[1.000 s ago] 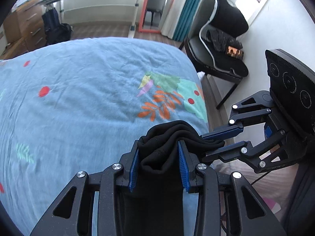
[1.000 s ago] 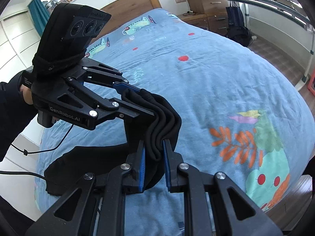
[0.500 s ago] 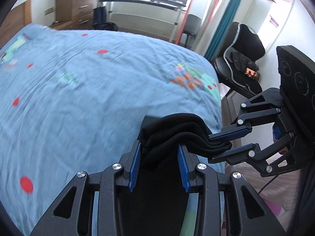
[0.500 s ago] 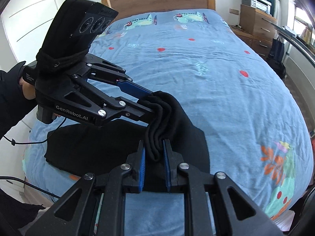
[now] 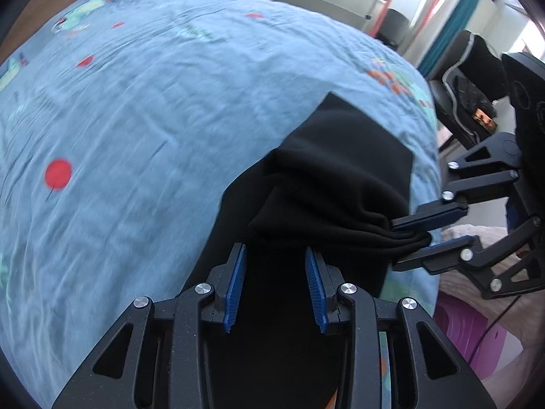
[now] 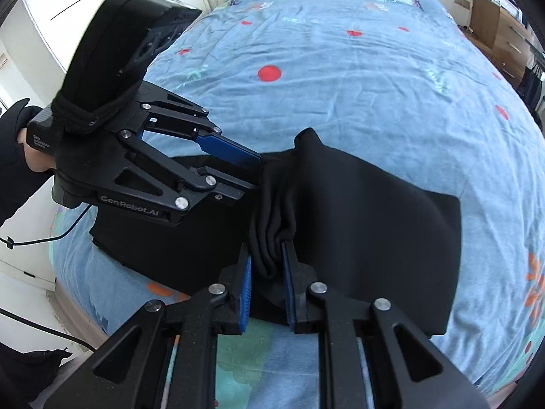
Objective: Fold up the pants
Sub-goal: 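Lift the pants end with both grippers and fold it over the rest, then open both grippers and release the folded pants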
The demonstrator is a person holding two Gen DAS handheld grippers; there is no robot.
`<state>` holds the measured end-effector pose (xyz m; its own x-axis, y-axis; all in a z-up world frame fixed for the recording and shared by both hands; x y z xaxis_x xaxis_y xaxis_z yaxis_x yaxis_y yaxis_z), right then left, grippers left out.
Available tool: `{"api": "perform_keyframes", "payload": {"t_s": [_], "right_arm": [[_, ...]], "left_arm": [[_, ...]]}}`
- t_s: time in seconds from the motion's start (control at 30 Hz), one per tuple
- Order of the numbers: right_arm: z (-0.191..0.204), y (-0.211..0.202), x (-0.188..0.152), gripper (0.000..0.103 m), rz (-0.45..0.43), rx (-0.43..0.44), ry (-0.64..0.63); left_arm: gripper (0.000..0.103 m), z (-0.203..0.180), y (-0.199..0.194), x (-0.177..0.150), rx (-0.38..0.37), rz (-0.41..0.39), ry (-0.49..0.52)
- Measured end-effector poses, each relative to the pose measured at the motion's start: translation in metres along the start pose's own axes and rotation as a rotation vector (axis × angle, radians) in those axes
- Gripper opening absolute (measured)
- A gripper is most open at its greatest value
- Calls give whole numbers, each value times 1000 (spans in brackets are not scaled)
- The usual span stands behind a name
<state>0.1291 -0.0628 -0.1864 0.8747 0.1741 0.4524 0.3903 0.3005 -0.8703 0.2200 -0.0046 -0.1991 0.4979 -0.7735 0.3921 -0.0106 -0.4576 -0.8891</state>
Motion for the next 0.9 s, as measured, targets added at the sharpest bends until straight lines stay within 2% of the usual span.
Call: {"api": "perform_keyframes", "payload": {"t_s": [0.2,0.37,0.67,0.9], "right_arm": [[5,16,-7,0,45,29,-17],[10,26,-6,0,58,52,-31],[22,37,-3,0,71,94,-65],[32,61,-9,0,118,97,-108]], "left_arm": [[31,16,-21,-23,73,-9,-140],[31,16,-31,-54,102,-2,-252],[31,12,-39,-100,103,-31,-464],[31,19,-26,-131,117,-10,-565]]}}
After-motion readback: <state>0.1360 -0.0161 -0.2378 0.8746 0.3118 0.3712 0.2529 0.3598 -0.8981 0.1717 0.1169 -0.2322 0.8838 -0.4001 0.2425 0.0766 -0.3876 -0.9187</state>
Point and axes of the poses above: each gripper's, at about its wrist camera, not at the fingertips, and y roughly the way its jaws point, z to its left, x to its top, the point moved 3 cm from there along y, roughly the way its jaws point, and after that the axes turned 3 degrees about -x, right-handed, at the moved point
